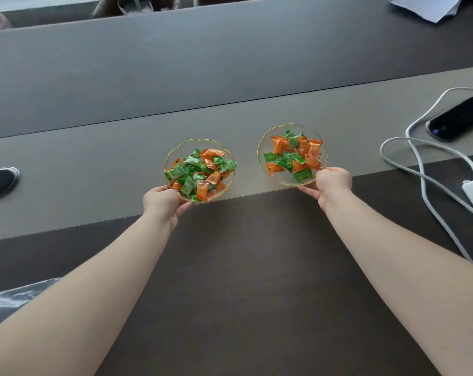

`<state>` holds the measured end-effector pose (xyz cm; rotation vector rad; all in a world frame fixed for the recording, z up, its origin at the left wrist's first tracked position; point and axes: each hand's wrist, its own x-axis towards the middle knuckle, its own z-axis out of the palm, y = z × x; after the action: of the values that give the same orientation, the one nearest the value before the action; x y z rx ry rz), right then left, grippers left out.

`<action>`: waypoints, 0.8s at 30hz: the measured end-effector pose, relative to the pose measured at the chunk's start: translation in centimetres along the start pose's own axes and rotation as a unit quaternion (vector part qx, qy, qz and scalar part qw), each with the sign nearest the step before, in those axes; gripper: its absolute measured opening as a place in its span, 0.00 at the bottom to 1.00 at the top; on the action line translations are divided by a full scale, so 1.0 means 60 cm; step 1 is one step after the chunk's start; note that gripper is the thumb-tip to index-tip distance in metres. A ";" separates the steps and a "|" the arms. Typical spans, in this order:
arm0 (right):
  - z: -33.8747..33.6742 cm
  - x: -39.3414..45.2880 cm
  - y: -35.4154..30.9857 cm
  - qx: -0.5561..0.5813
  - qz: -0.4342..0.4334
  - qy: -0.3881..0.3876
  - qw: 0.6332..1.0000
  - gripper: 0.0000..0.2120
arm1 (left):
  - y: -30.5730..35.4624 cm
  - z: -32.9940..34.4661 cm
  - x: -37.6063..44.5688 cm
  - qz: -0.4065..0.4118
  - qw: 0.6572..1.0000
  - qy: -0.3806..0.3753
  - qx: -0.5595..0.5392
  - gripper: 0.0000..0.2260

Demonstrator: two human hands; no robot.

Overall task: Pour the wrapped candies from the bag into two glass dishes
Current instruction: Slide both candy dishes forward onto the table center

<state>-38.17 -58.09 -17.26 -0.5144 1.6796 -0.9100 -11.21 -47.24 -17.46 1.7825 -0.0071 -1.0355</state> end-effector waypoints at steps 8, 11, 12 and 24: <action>0.053 0.044 -0.005 -0.005 -0.001 0.016 1.000 0.17 | 0.014 0.029 0.057 -0.010 0.999 0.015 -0.047 0.18; 0.065 0.049 -0.002 -0.014 0.000 0.021 1.000 0.18 | 0.014 0.031 0.067 -0.013 0.998 0.020 -0.060 0.18; 0.069 0.050 -0.001 -0.012 0.000 0.022 1.000 0.18 | 0.014 0.031 0.071 -0.013 0.998 0.022 -0.063 0.18; 0.092 0.047 0.009 -0.018 -0.023 0.050 0.998 0.13 | 0.008 0.038 0.079 -0.004 0.996 0.023 -0.090 0.13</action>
<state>-33.76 -61.54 -19.95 -0.5423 1.7846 -0.9537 -9.47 -51.31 -20.32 1.6428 0.1187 -0.9701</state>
